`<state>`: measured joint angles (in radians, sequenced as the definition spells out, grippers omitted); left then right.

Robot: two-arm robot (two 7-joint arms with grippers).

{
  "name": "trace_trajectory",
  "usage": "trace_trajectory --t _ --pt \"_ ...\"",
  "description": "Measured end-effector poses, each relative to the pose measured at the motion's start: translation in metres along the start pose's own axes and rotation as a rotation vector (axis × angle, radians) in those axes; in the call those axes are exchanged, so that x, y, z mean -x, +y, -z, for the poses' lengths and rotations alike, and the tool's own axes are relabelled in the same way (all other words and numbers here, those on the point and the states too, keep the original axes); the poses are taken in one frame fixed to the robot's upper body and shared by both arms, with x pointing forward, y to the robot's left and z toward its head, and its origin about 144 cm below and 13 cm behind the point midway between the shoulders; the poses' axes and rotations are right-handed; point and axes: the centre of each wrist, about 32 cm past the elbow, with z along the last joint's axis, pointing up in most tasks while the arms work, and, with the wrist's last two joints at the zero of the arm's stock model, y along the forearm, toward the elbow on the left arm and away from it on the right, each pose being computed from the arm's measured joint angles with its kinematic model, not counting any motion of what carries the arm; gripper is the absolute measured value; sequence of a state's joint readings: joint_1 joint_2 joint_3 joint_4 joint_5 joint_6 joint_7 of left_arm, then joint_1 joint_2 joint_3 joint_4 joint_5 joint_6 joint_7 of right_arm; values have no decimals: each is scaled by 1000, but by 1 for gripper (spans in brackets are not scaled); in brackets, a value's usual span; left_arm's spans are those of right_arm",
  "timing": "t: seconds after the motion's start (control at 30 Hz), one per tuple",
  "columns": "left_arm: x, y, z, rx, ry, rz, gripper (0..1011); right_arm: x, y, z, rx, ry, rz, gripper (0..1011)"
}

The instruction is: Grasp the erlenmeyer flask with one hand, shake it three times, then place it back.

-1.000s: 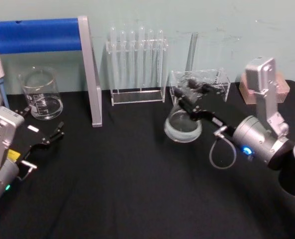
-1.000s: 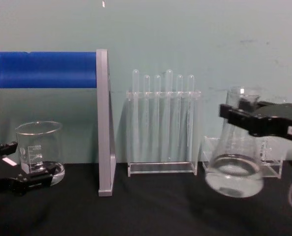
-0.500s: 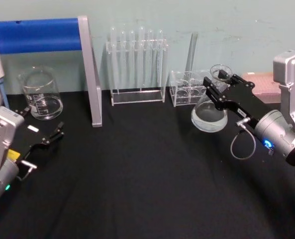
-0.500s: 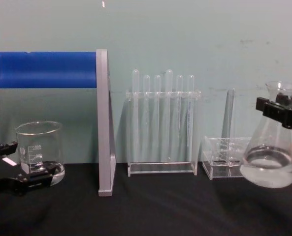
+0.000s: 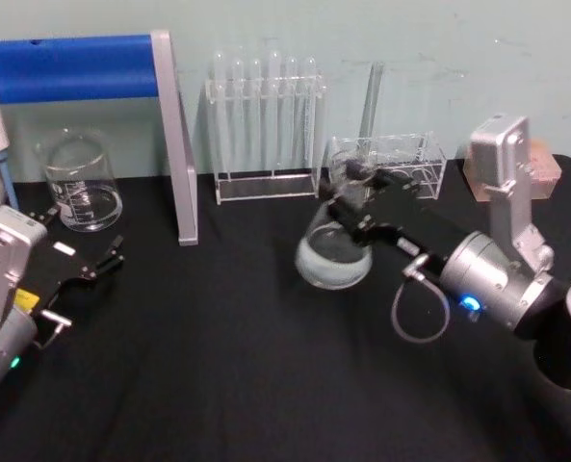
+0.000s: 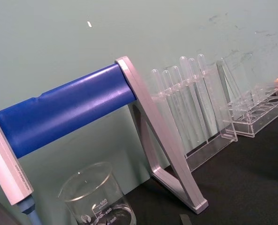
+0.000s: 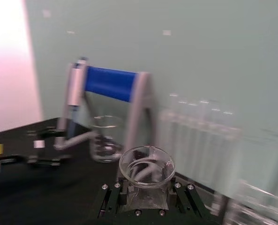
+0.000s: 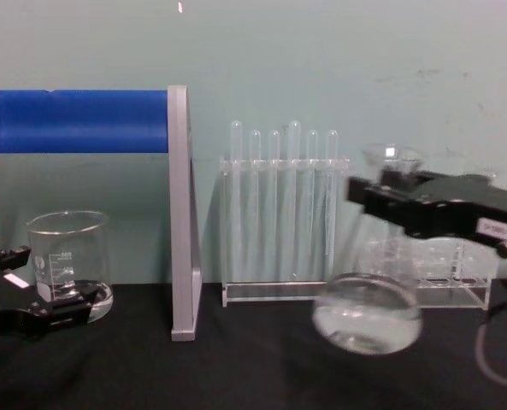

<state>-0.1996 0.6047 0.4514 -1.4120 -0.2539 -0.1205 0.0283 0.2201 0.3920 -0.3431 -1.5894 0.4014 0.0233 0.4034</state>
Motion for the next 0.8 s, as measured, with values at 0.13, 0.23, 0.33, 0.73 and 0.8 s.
trace_trajectory --t 0.13,0.23,0.33,0.73,0.8 --pt "0 0 0 0 0 0 1001 14 5 -2 -7 14 -97 449" --pt "0 0 0 0 0 0 1001 23 8 -3 -11 23 -158 449" --pt "0 0 0 0 0 0 1001 30 10 -3 -10 30 -215 450" --pt "0 0 0 0 0 0 1001 52 14 -4 3 42 -385 449" --pt "0 0 0 0 0 0 1001 54 14 -5 4 42 -395 449"
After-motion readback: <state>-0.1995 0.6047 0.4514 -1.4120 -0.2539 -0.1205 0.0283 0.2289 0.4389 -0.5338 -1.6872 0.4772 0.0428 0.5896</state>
